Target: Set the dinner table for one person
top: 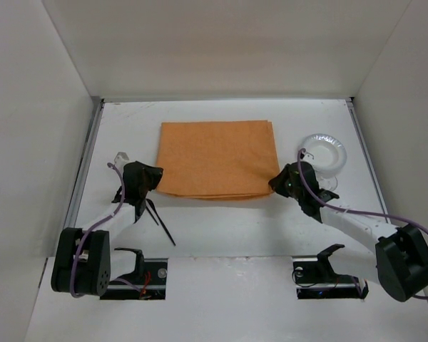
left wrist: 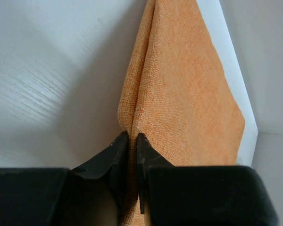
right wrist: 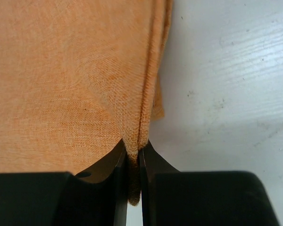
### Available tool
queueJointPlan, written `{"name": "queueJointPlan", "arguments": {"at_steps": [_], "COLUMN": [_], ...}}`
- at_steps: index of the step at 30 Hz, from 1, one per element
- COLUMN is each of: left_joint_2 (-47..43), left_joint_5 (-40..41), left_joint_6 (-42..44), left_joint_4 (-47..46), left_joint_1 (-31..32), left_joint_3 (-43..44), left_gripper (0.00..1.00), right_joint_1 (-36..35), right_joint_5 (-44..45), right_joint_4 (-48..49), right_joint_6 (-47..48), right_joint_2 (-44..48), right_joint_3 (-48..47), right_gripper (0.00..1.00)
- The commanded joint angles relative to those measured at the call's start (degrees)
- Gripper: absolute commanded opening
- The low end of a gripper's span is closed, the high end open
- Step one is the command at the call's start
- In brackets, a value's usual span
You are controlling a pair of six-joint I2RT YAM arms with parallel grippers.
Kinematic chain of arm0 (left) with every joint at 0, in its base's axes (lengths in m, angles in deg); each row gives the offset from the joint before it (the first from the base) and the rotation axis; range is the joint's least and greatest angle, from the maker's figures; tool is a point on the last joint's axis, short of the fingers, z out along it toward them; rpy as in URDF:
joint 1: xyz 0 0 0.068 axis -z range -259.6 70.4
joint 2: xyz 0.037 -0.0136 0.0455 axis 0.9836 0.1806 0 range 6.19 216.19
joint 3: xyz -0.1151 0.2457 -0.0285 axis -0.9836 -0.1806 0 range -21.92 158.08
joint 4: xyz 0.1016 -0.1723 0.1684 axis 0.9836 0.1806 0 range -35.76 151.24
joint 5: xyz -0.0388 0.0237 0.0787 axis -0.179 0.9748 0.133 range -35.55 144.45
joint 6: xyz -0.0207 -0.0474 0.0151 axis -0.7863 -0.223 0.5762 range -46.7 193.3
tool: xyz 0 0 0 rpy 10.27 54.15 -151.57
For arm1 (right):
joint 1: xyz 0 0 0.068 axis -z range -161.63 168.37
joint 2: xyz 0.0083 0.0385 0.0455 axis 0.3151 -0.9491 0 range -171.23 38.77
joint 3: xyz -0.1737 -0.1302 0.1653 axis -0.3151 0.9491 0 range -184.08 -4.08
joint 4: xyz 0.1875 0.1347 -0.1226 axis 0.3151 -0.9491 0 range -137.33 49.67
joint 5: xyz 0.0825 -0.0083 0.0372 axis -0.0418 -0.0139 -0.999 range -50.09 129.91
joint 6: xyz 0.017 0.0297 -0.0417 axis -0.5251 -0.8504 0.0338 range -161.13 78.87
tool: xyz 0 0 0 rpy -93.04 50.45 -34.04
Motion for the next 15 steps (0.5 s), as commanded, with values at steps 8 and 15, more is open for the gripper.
{"name": "queueJointPlan", "arguments": {"at_steps": [8, 15], "left_joint_2": [0.22, -6.53], "left_joint_5": [3.56, 4.35], "left_joint_6": [-0.11, -0.11], "left_joint_4": [0.02, 4.24], "left_joint_1": [-2.19, -4.57], "left_joint_3": [-0.25, -1.92], "left_gripper": [0.08, 0.17], "right_joint_1": [5.67, 5.33], "right_joint_5": [4.86, 7.69], "right_joint_4": [-3.46, -2.5], "right_joint_6": [2.13, -0.51], "right_joint_2": [2.0, 2.69], "right_joint_3": [-6.83, -1.58], "right_gripper": [0.15, 0.33]}}
